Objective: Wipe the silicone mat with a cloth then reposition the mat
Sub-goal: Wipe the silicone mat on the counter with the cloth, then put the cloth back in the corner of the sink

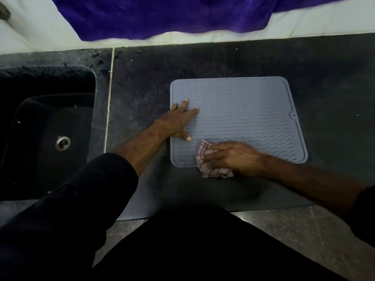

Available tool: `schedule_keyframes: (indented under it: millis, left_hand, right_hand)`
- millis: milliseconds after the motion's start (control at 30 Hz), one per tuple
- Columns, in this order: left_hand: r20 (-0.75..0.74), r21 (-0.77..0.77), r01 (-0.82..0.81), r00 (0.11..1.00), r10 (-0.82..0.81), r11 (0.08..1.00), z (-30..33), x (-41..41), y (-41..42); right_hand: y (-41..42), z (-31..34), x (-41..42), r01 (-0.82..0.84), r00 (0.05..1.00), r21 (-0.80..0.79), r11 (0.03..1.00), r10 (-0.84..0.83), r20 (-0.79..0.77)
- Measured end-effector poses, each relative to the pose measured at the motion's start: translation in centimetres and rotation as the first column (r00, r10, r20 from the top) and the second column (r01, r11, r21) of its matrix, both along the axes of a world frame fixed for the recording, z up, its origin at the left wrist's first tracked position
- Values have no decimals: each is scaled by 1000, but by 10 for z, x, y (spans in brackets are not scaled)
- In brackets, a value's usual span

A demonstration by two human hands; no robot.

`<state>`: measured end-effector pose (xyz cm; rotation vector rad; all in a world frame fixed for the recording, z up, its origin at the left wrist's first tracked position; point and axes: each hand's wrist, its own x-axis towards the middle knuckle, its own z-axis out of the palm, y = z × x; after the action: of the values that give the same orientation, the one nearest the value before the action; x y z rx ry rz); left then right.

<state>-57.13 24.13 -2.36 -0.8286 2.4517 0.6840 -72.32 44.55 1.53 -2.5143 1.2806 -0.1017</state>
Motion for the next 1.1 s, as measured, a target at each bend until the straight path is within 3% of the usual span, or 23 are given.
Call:
schedule_keyframes:
  millis: [100,233,367,467,567,733,933,1100]
  left_hand:
    - [9,3,-4,1000,4,1000,0,1,0]
    - [24,-14,-17,1000,18,1000,-1,-1,5]
    - [-9,-121,-29,1000,28,992,-5,2,17]
    - [-84,-191,-74,995,59,979,-8,11,30]
    - [-153,-165,-219,969,194,962,-10,28,42]
    - [-212,-198,-465,880,425,863,2,67,49]
    - [-300,-286,-656,754,585,699,20,133,50]
    - [-323,-310,-762,647,690,569,36,198,41]
  right_hand:
    - [8,-4,-18,-62,998,-72,995,60,-24]
    - [5,-7,-17,-45,998,-47,998,47,50]
    - [6,-18,-21,151,981,142,978,-166,99]
    - [4,-19,-22,226,949,146,963,-252,190]
    - [-7,-15,-23,303,901,168,938,-339,269]
    - [-46,-15,-10,363,853,168,916,-400,334]
    - [-116,-12,52,346,847,170,923,-386,366]
    - [-167,-2,119,274,901,115,955,-297,316]
